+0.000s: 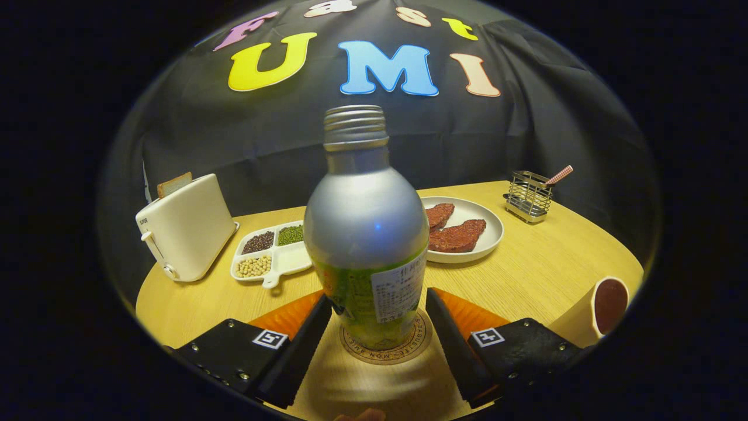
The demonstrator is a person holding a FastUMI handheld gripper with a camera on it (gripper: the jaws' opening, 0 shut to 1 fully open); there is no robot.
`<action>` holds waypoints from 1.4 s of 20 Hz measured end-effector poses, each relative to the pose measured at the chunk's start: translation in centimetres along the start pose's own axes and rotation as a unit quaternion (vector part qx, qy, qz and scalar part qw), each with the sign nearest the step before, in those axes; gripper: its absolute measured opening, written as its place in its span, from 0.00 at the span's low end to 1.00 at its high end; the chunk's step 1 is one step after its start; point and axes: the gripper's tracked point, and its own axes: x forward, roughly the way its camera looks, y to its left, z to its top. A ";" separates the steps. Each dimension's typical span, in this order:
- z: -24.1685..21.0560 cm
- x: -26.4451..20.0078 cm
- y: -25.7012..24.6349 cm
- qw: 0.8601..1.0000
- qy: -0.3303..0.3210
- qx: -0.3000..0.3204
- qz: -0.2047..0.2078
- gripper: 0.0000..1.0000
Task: Take the bottle from table, then pour the juice into the cup, finally place the bottle on the coaster
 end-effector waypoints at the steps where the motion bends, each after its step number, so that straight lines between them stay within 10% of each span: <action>1: 0.3 -0.4 0.3 1.000 -0.004 -0.003 0.007 0.99; 28: 16.9 -26.6 -1.7 0.970 -0.219 0.002 0.102 0.98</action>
